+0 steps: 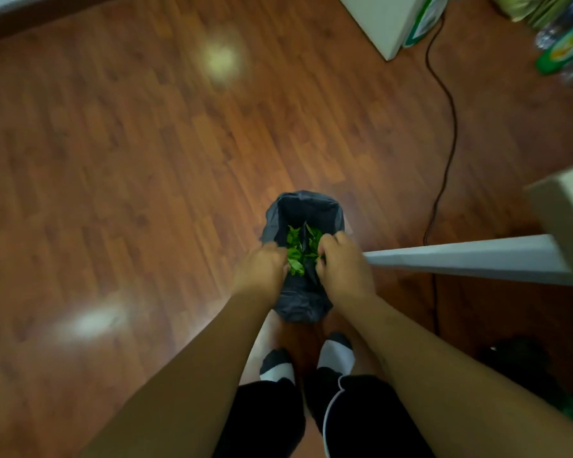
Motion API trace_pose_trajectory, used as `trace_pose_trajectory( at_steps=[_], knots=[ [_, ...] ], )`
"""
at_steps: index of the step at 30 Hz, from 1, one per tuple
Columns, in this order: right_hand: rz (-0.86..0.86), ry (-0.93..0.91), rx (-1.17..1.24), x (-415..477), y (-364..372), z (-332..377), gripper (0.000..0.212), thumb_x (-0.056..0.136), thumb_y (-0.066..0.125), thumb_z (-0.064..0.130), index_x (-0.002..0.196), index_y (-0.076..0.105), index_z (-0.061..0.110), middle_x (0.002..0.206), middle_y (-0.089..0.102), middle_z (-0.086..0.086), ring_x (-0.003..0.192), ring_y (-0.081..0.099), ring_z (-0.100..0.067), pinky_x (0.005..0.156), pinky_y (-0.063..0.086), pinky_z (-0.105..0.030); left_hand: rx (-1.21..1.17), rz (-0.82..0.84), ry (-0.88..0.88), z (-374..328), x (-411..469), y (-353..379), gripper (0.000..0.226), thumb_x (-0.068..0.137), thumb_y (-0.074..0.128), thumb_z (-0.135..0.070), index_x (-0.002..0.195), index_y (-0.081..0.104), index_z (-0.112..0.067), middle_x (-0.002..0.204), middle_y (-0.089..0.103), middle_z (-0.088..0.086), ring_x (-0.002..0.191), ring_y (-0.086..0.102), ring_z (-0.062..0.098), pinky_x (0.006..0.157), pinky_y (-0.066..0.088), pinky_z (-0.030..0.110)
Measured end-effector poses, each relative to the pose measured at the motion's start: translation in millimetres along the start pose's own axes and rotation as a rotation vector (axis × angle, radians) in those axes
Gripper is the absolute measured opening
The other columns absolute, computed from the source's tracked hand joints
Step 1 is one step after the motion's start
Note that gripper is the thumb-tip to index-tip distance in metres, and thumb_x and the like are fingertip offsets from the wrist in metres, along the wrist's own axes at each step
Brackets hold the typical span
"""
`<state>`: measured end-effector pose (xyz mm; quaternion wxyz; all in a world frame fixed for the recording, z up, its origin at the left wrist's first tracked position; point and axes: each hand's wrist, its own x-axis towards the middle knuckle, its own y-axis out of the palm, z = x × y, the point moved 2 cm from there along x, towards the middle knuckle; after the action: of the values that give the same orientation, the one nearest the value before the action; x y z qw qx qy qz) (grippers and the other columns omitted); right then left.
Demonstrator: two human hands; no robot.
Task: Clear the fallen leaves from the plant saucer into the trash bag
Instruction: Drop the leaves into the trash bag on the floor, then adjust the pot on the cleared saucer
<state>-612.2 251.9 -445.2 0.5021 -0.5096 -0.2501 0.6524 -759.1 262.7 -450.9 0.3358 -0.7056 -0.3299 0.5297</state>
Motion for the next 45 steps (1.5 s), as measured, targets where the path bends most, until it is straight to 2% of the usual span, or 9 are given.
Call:
trace_pose_trajectory(
  at_steps=[5,8,12,14,16,19,30,40,45],
  knots=[
    [0.198,-0.016,-0.027,-64.1,-74.2,35.4,0.039,0.084,0.058,0.009,0.121,0.052,0.018,0.128,0.05,-0.012,0.115,0.052,-0.036,0.096,0.047,-0.047,-0.095,-0.124,0.07,-14.6,-79.4,-84.2,0.022,0.089,0.059,-0.017,0.111,0.057,-0.014,0.114,0.057,0.005,0.104,0.054,0.03,0.08,0.051,0.045],
    [-0.061,0.021,-0.009,-109.3,-136.6,61.7,0.014,0.089,0.054,0.009,0.103,0.054,0.014,0.107,0.057,-0.01,0.095,0.062,-0.03,0.076,0.052,-0.04,-0.118,-0.348,0.165,-29.3,-134.5,-137.8,0.006,0.087,0.064,-0.015,0.092,0.063,-0.014,0.091,0.062,0.005,0.082,0.064,0.028,0.066,0.054,0.038],
    [0.071,-0.062,-0.083,-157.9,-170.7,75.6,0.054,0.087,0.061,0.016,0.137,0.04,0.024,0.148,0.036,-0.009,0.136,0.036,-0.038,0.103,0.04,-0.047,0.268,-0.229,0.193,-36.0,-169.4,-168.3,0.067,0.085,0.065,-0.043,0.144,0.039,-0.026,0.149,0.04,0.008,0.138,0.035,0.038,0.111,0.032,0.047],
    [0.121,-0.056,-0.11,-181.7,-182.8,75.2,0.059,0.087,0.062,0.019,0.14,0.038,0.026,0.153,0.029,-0.007,0.14,0.027,-0.037,0.109,0.037,-0.049,0.224,-0.254,0.257,-46.0,-182.8,-187.5,0.025,0.088,0.063,-0.032,0.11,0.066,-0.02,0.108,0.067,0.008,0.105,0.062,0.03,0.089,0.052,0.04],
    [-0.126,-0.026,-0.013,-202.6,-207.5,72.5,0.03,0.089,0.055,0.017,0.119,0.053,0.018,0.124,0.051,-0.008,0.117,0.05,-0.03,0.088,0.05,-0.042,0.184,-0.357,0.365,-66.8,-195.6,-211.9,0.016,0.089,0.062,-0.024,0.076,0.061,-0.016,0.064,0.061,0.002,0.06,0.06,0.022,0.052,0.053,0.039],
    [-0.366,0.016,0.041,-231.9,-246.7,61.9,0.006,0.091,0.05,0.013,0.095,0.054,0.013,0.098,0.055,-0.008,0.092,0.055,-0.026,0.071,0.046,-0.037,0.163,-0.481,0.535,-103.4,-205.3,-235.7,0.02,0.092,0.055,-0.029,0.075,0.054,-0.019,0.066,0.055,-0.003,0.064,0.052,0.018,0.052,0.046,0.036],
    [-0.76,0.615,0.265,-390.3,-332.5,-146.9,0.01,0.09,0.047,0.01,0.093,0.056,0.011,0.097,0.057,-0.007,0.088,0.054,-0.026,0.071,0.046,-0.039,0.049,-0.396,1.069,-351.2,-238.9,-223.4,0.009,0.094,0.055,-0.023,0.088,0.06,-0.02,0.078,0.059,-0.003,0.077,0.055,0.018,0.061,0.05,0.038],
    [-0.983,0.869,0.469,-538.1,-348.1,-343.7,0.006,0.079,0.06,0.004,0.081,0.062,0.008,0.083,0.062,-0.008,0.078,0.056,-0.026,0.07,0.049,-0.041,0.056,-0.257,1.232,-564.5,-283.8,-131.3,0.009,0.09,0.056,-0.021,0.094,0.063,-0.02,0.087,0.067,-0.001,0.085,0.062,0.024,0.067,0.052,0.037],
    [-1.021,0.889,0.523,-566.1,-355.5,-417.9,0.015,0.079,0.059,0.005,0.09,0.066,0.01,0.091,0.068,-0.006,0.084,0.061,-0.023,0.071,0.051,-0.038,0.042,-0.191,1.178,-628.9,-291.0,-88.6,0.039,0.085,0.064,-0.03,0.122,0.062,-0.018,0.121,0.065,0.001,0.111,0.061,0.025,0.084,0.053,0.035]
  ],
)
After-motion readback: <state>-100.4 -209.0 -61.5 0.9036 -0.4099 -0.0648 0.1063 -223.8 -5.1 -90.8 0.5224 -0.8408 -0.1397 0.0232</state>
